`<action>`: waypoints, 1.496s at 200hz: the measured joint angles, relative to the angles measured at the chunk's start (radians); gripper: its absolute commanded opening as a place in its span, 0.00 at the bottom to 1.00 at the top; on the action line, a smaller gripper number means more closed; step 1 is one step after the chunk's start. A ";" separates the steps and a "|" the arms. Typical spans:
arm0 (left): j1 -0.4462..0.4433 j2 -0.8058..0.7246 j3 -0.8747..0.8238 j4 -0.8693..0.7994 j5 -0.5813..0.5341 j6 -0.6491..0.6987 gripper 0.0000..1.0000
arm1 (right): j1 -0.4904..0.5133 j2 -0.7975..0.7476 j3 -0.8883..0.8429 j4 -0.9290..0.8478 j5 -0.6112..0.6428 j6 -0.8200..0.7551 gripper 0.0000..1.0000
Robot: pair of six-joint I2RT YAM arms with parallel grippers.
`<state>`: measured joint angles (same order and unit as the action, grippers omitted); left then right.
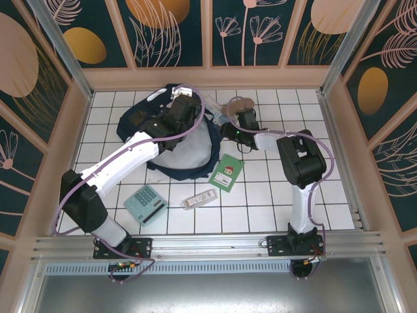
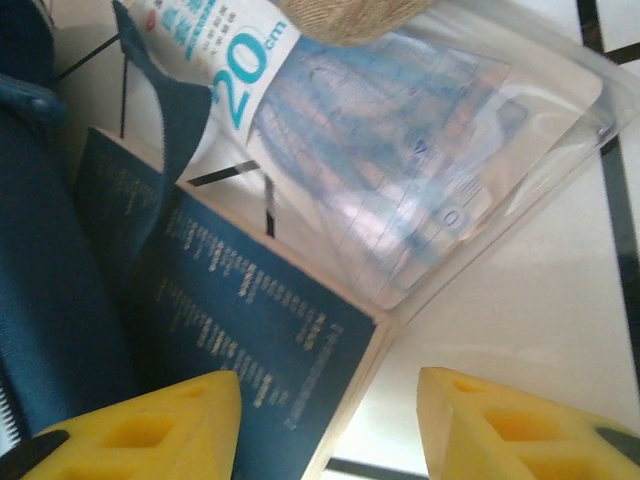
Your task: Pack books, pencil case, and school supplies into a backpack
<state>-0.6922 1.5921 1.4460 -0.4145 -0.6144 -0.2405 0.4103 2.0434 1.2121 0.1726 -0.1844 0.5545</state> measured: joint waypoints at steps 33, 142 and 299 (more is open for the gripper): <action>0.000 0.000 0.000 0.000 0.003 0.000 0.00 | -0.011 0.033 0.042 -0.026 -0.013 0.000 0.52; 0.000 0.000 0.000 0.000 0.011 0.000 0.00 | -0.003 0.087 0.111 -0.047 -0.068 0.001 0.24; 0.000 0.000 0.000 0.007 -0.027 0.001 0.00 | -0.088 -0.087 -0.138 0.003 0.013 0.032 0.00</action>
<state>-0.6918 1.5921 1.4460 -0.4072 -0.6415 -0.2398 0.3222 1.9568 1.0740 0.1757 -0.1715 0.5861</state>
